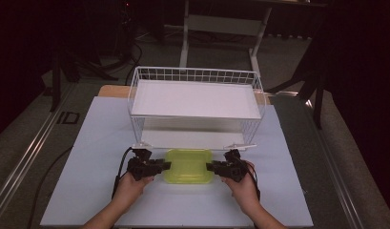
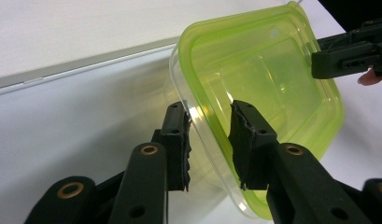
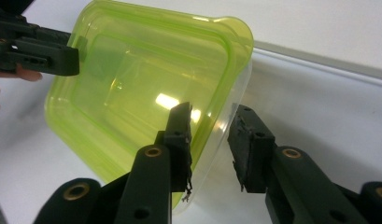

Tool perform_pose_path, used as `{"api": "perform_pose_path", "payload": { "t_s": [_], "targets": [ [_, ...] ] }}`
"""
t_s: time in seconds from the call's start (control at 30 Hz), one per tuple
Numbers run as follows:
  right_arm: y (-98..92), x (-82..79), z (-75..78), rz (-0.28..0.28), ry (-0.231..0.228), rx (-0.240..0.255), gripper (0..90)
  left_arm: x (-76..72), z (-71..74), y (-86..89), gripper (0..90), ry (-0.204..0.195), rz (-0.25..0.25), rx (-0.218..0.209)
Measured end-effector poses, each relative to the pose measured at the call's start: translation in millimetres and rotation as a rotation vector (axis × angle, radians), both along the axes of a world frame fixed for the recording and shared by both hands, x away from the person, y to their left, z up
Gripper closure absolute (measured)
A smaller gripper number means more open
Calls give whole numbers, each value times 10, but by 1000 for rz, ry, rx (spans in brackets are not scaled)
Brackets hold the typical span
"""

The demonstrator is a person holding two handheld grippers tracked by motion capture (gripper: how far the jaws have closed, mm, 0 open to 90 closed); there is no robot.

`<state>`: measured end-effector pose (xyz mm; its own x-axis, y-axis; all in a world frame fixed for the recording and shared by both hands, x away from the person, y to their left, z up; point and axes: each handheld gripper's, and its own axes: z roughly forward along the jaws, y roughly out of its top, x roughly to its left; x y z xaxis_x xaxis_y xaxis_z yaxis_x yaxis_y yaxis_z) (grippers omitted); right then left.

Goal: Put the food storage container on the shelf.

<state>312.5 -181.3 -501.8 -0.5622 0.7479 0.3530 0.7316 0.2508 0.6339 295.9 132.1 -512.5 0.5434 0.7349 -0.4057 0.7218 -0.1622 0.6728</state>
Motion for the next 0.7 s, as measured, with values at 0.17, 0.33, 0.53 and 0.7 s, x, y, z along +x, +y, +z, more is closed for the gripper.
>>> {"api": "perform_pose_path", "payload": {
  "t_s": [0.17, 0.33, 0.53, 0.7],
  "targets": [
    [-9, -73, 11, -3, 4, 18, 725, -78, 21, -3, 716, -9, -14, 1],
    [-15, -141, 21, -6, 13, 31, 751, -153, 36, -17, 736, -24, -22, 12],
    [-45, -195, 4, -11, 35, 70, 778, -243, 47, -37, 759, -26, 0, 13],
    [-48, -218, 22, -24, 44, 68, 792, -269, 77, -83, 776, -11, 35, 28]
  ]
}}
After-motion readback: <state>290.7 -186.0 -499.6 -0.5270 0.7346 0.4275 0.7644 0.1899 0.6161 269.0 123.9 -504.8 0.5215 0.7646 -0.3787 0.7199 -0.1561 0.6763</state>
